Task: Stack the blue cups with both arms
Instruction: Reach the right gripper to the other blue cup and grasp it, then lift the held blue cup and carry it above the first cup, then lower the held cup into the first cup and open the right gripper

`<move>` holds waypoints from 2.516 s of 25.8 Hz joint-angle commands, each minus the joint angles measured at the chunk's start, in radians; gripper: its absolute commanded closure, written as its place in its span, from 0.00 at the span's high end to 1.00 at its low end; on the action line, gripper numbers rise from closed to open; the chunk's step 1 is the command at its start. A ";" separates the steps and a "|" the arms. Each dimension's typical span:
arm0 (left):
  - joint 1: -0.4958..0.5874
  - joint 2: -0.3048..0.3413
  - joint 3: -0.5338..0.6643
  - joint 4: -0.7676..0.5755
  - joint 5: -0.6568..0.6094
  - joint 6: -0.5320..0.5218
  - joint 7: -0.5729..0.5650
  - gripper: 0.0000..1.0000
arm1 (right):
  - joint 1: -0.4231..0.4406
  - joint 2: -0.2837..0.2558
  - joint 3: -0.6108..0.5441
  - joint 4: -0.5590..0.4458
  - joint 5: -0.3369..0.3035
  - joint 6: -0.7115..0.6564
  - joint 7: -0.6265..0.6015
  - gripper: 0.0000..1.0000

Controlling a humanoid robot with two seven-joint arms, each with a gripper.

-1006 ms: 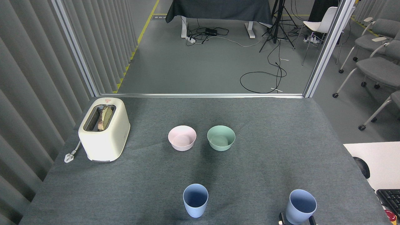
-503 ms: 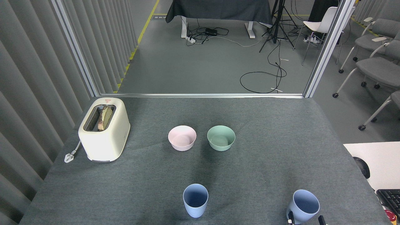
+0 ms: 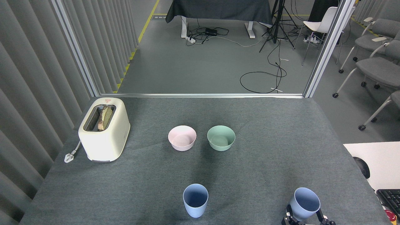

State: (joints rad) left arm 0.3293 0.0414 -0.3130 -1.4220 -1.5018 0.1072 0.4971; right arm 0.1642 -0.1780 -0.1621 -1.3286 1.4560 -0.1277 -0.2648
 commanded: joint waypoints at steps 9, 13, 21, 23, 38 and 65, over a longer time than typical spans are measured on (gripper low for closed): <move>-0.004 0.000 0.000 0.002 0.000 0.000 0.000 1.00 | -0.015 0.002 0.018 0.020 0.009 -0.003 0.002 0.88; -0.004 0.000 0.000 0.002 0.000 0.000 0.000 1.00 | -0.015 0.000 0.024 0.026 0.011 -0.004 0.004 0.76; -0.001 0.000 0.000 0.000 -0.001 0.000 0.000 1.00 | -0.061 0.009 0.030 -0.092 0.011 -0.007 0.032 0.70; 0.001 -0.002 0.000 0.000 -0.001 0.000 0.000 1.00 | -0.158 0.014 0.088 -0.095 0.018 0.003 0.124 0.68; 0.001 -0.002 0.034 -0.006 0.000 0.002 0.000 1.00 | -0.226 0.247 0.573 -0.152 0.262 0.080 0.322 0.68; -0.007 0.000 0.052 -0.001 0.002 -0.003 0.000 1.00 | -0.100 0.230 0.570 -0.215 0.274 0.080 0.306 0.70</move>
State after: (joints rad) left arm 0.3239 0.0413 -0.2611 -1.4238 -1.5009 0.1043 0.4972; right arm 0.0630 0.0526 0.4091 -1.5514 1.7303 -0.0493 0.0426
